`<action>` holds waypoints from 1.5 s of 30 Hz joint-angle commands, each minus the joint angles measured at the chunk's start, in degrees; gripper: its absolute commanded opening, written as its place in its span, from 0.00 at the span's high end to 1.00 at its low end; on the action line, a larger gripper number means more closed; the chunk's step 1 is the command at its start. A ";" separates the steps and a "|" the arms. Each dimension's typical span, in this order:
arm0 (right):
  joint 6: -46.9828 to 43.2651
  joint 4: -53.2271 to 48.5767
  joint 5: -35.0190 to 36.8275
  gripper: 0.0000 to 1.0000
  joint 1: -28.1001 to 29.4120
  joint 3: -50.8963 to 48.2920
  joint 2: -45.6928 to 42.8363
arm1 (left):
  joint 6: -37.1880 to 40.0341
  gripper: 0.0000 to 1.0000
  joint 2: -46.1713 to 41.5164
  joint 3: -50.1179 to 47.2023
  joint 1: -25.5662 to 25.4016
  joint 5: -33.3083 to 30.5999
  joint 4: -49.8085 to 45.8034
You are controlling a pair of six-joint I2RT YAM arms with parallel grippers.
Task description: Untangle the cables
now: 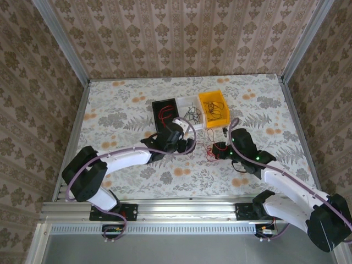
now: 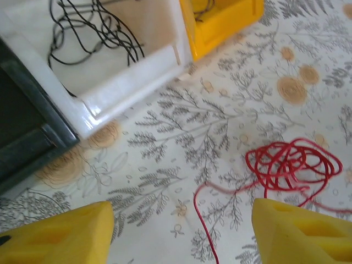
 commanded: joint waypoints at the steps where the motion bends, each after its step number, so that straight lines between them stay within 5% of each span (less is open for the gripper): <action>1: -2.54 -1.79 -7.31 0.95 -2.22 1.59 -0.26 | 3.63 0.31 -1.45 -1.67 -0.91 5.19 9.86; 5: -1.42 -1.10 -9.55 0.95 -3.70 1.35 0.22 | 5.16 0.29 -0.55 -2.08 -1.38 6.83 11.05; 12: -0.69 -1.90 -5.94 0.95 -3.71 2.81 0.30 | -2.32 0.29 -6.18 -10.35 1.61 -1.86 16.24; 17: -0.96 -3.84 -0.01 0.94 -3.04 9.77 1.19 | -13.07 0.29 -19.63 -19.13 2.41 -28.29 12.88; 20: -1.10 -3.65 2.94 0.94 -2.21 14.95 4.29 | -25.48 0.30 -27.88 -20.20 2.09 -45.42 -1.70; 23: -2.16 -4.63 5.96 0.94 -0.29 22.06 10.95 | -42.07 0.31 -32.95 -18.38 3.65 -53.33 -22.31; 27: -3.22 -8.18 10.74 0.94 2.78 34.67 23.52 | -54.55 0.31 -33.01 -15.58 7.84 -51.56 -39.38; 34: -4.94 -16.93 17.69 0.94 5.57 57.60 46.52 | -57.69 0.31 -31.35 -19.37 9.64 -46.83 -35.51; 45: -7.81 -34.25 16.38 0.93 9.29 86.81 73.43 | -55.96 0.31 -30.65 -20.84 11.16 -45.46 -33.31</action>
